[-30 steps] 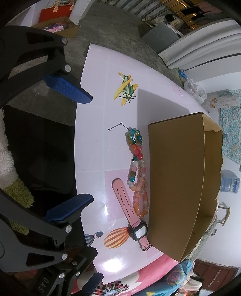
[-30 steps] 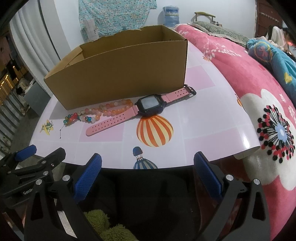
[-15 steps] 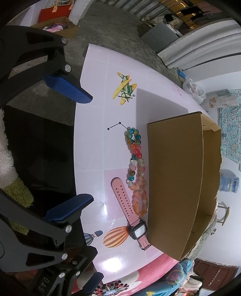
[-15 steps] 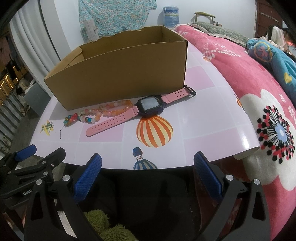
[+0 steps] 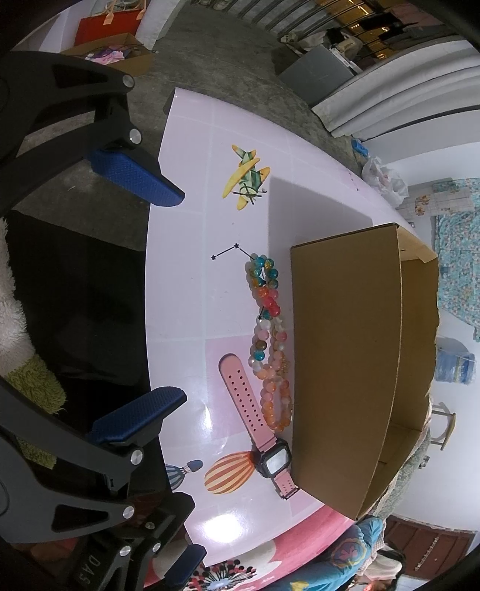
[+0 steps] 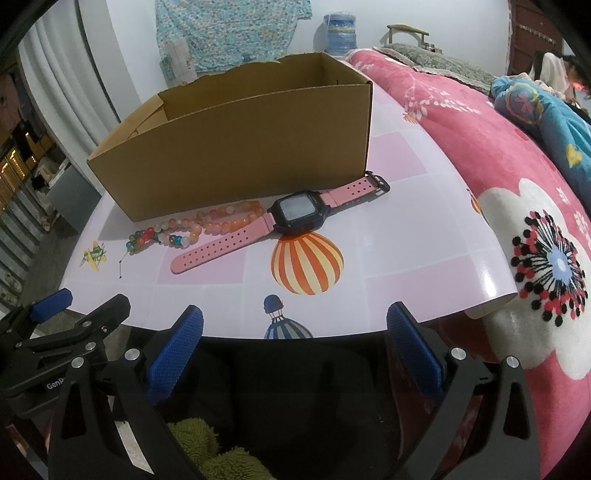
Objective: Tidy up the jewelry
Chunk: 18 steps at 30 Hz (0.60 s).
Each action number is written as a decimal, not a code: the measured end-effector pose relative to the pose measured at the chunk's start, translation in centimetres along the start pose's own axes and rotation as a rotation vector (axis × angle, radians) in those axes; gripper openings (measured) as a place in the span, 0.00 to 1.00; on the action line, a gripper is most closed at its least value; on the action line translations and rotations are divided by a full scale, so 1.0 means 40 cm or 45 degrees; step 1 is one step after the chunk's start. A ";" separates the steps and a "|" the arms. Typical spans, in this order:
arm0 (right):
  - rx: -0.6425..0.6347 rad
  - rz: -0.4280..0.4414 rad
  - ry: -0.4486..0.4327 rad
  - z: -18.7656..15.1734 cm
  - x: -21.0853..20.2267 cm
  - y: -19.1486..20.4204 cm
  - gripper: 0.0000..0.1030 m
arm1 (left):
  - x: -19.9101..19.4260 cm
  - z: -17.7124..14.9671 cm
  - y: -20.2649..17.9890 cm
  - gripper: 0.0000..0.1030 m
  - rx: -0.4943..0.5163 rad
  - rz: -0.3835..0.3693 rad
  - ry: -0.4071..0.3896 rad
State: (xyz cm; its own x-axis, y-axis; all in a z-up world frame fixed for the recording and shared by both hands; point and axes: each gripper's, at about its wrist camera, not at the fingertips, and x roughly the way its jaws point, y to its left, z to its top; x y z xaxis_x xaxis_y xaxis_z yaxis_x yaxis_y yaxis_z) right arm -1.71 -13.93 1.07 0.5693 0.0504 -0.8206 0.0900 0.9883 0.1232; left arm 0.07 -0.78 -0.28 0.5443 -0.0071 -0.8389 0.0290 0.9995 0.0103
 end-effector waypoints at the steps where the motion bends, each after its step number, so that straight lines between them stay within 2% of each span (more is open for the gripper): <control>1: -0.001 0.000 -0.001 0.001 0.000 0.000 0.94 | 0.000 0.000 0.000 0.92 0.000 0.000 -0.002; 18: -0.005 0.000 -0.007 0.004 -0.005 0.005 0.94 | -0.004 0.000 0.008 0.92 -0.006 -0.002 -0.014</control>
State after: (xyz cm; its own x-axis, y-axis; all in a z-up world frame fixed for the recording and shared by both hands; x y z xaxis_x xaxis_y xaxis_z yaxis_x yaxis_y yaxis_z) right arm -1.68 -13.76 1.34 0.5738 0.0498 -0.8175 0.0867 0.9888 0.1211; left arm -0.01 -0.45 -0.15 0.5536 -0.0088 -0.8327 0.0261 0.9996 0.0069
